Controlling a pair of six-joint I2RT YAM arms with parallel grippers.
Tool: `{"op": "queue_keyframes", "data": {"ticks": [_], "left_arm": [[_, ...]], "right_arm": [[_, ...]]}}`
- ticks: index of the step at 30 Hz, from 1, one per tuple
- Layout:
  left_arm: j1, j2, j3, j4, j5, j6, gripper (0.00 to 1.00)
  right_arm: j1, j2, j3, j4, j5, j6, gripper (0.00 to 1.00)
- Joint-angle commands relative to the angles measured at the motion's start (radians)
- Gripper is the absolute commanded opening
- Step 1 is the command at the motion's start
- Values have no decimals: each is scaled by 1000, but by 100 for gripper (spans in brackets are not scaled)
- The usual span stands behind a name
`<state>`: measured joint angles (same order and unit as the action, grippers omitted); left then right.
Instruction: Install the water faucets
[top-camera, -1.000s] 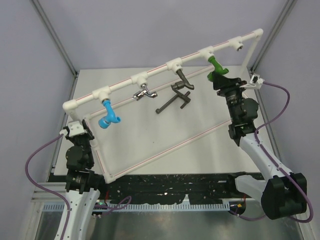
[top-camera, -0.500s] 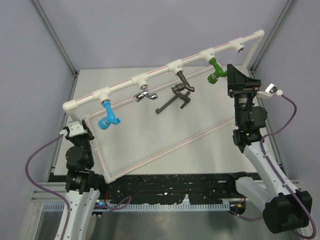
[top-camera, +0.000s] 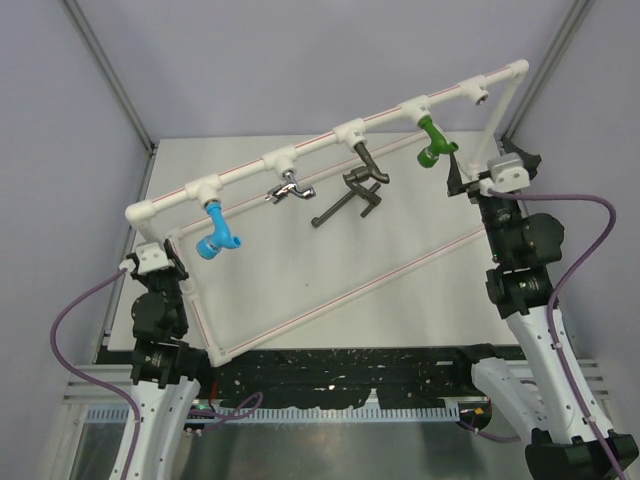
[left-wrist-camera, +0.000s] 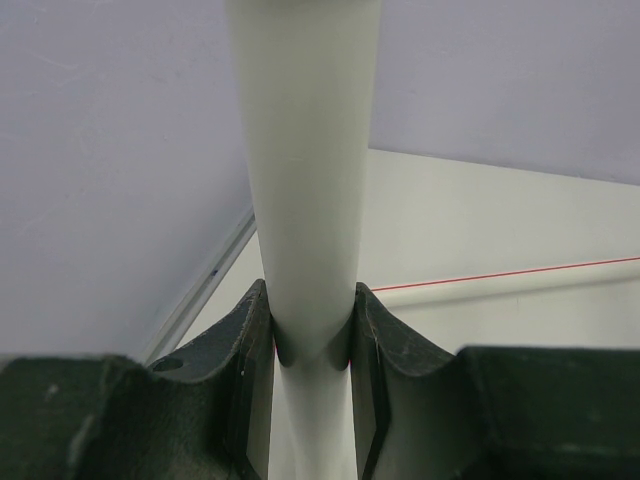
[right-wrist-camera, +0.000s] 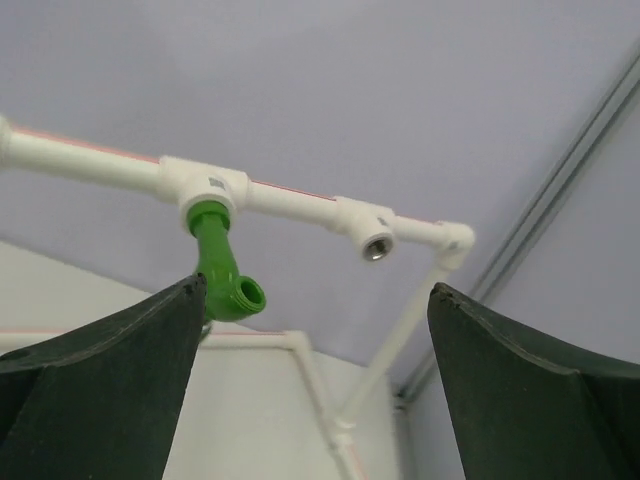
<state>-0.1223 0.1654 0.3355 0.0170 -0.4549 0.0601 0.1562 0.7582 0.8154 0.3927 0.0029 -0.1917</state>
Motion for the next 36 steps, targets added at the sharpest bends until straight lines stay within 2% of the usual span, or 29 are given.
{"op": "queue_keyframes", "data": {"ticks": [1, 3, 9, 11, 12, 19, 22, 23, 26, 27, 31, 33, 35, 36], "left_arm": [[4, -41, 33, 90, -34, 55, 0], [4, -46, 31, 92, -36, 53, 0], [6, -52, 31, 97, -33, 52, 0], [6, -56, 31, 97, -34, 53, 0], [4, -61, 31, 97, -33, 53, 0], [4, -70, 28, 97, -33, 55, 0], [4, -70, 28, 97, -34, 57, 0], [4, -72, 28, 97, -34, 55, 0], [4, -70, 28, 95, -34, 57, 0], [4, -69, 28, 95, -34, 58, 0], [4, -64, 28, 97, -33, 60, 0], [4, -63, 28, 97, -31, 60, 0], [3, -60, 28, 95, -31, 60, 0], [6, -60, 28, 95, -31, 60, 0]], "right_arm": [[14, 0, 140, -365, -133, -894, 95], [22, 13, 140, -417, -112, -1105, 95], [126, 65, 120, -399, 55, -1428, 95], [154, 85, 87, -306, 109, -1526, 95], [158, 90, 62, -237, 108, -1548, 96], [166, 179, 82, -166, 114, -1600, 96], [167, 213, 87, -135, 112, -1597, 100], [166, 226, 87, -126, 108, -1586, 85], [172, 248, 84, -88, 108, -1540, 69], [171, 248, 82, -80, 100, -1520, 58], [172, 247, 100, -94, 106, -1356, 34], [169, 234, 99, -62, 77, -1173, 30], [167, 227, 103, -5, 60, -836, 24], [166, 224, 105, 11, 45, -722, 20]]}}
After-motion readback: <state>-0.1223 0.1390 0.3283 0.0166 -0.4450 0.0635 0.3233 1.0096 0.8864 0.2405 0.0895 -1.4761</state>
